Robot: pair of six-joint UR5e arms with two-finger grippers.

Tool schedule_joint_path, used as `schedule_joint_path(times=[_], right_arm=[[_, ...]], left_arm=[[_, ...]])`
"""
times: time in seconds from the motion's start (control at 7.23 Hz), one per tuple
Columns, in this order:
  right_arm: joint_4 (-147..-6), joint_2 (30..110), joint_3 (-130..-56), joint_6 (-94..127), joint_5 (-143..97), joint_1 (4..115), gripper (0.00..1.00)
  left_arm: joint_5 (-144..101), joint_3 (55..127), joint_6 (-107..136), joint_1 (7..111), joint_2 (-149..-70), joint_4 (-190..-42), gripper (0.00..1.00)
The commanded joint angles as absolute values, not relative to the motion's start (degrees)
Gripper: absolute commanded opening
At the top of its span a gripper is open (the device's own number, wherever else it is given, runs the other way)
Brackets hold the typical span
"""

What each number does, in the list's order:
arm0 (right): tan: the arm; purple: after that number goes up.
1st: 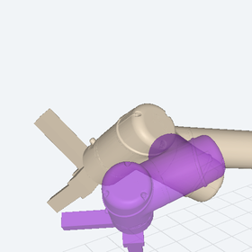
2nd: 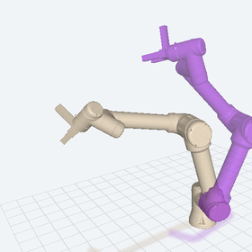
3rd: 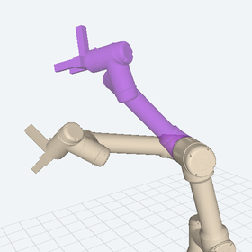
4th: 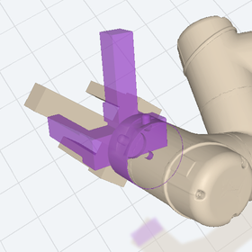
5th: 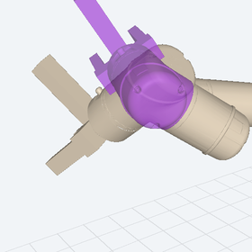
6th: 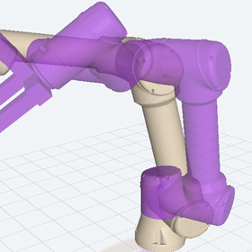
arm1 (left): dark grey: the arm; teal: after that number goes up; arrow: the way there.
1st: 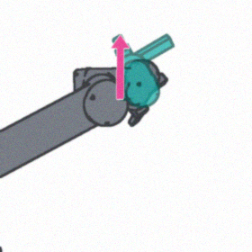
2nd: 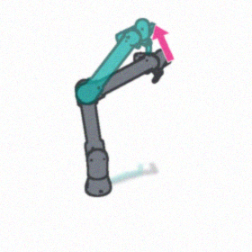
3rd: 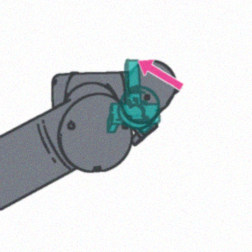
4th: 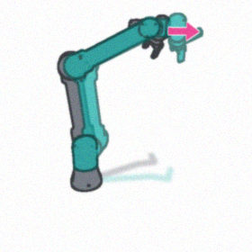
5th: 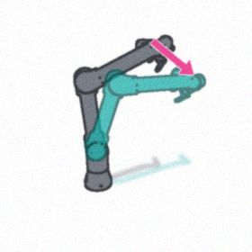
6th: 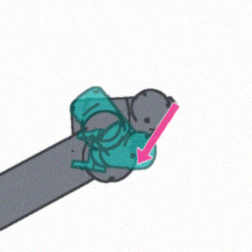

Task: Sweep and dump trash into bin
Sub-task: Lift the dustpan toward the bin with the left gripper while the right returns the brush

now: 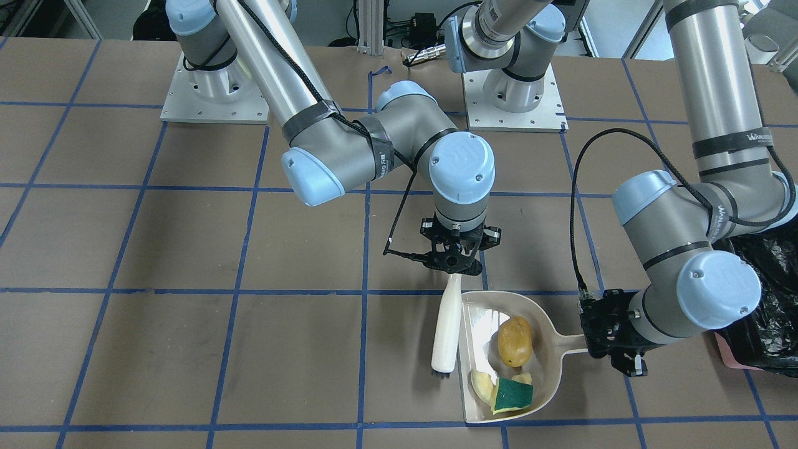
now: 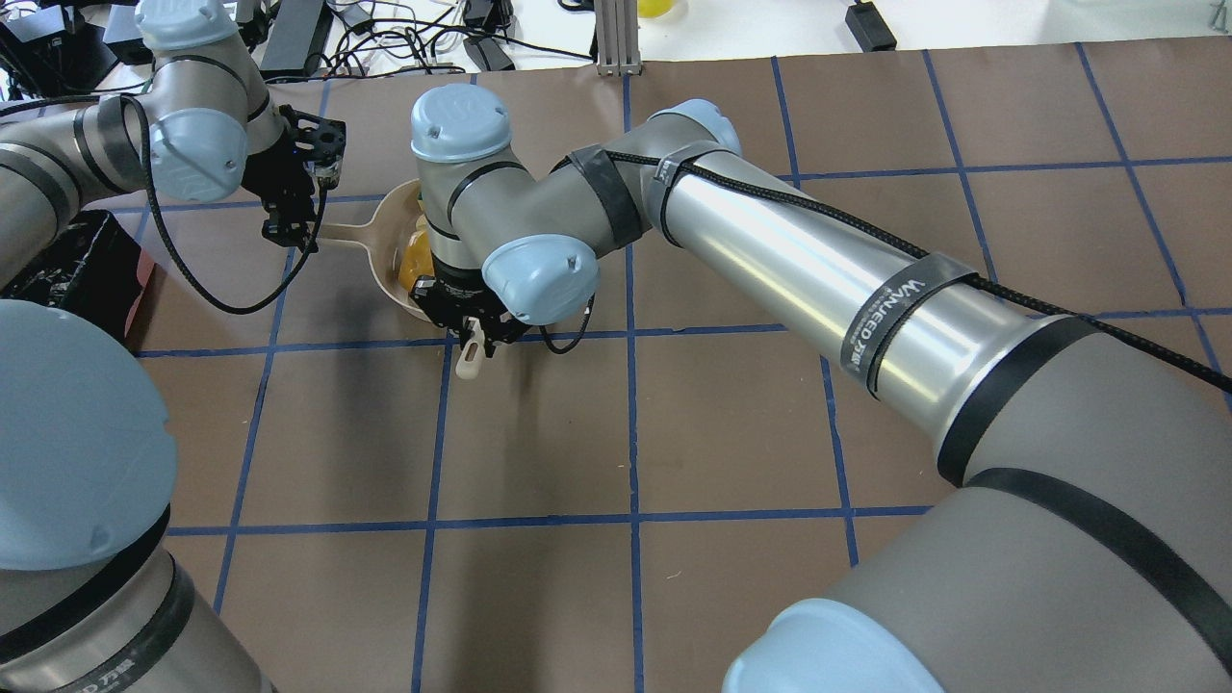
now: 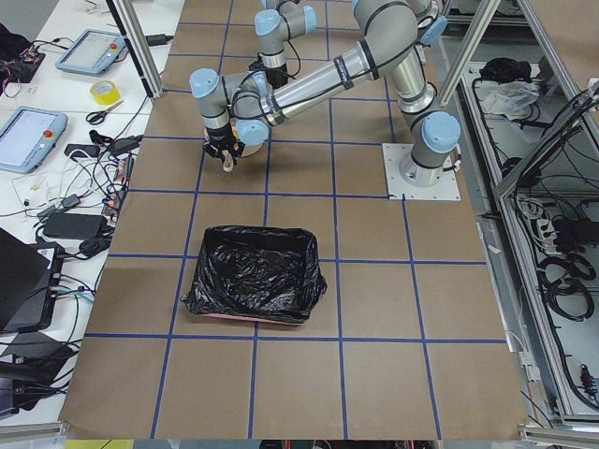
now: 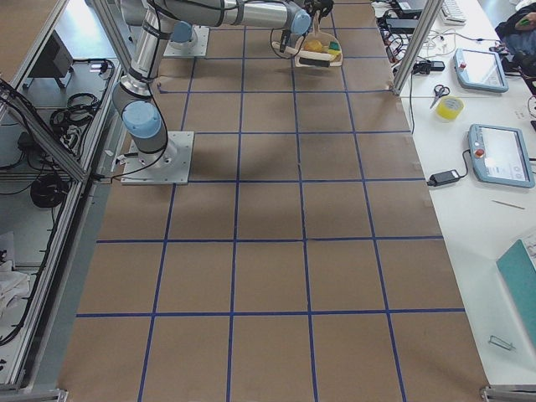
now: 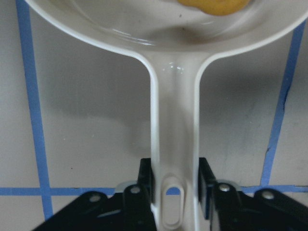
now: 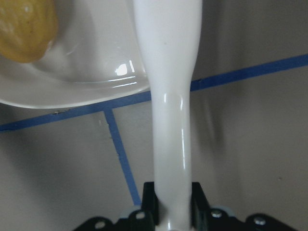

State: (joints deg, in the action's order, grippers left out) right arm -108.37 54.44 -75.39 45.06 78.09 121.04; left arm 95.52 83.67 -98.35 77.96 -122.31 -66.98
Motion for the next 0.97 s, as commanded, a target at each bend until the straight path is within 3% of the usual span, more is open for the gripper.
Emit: schedule_joint_path(times=[0.0, 0.41, 0.83], right_arm=[[-98.7, 60.6, -76.8, 38.4, 82.3, 114.9, 0.0], [-96.8, 73.1, -86.7, 23.4, 88.2, 103.5, 0.0], [-98.3, 76.1, -94.0, 11.0, 93.6, 92.1, 0.0]], left_arm=[[94.8, 83.8, -98.4, 77.9, -122.1, -67.0, 0.14], [91.2, 83.7, -98.9, 76.5, -121.4, -67.6, 0.1], [87.2, 83.2, -99.2, 72.6, -119.8, -69.6, 0.08]])
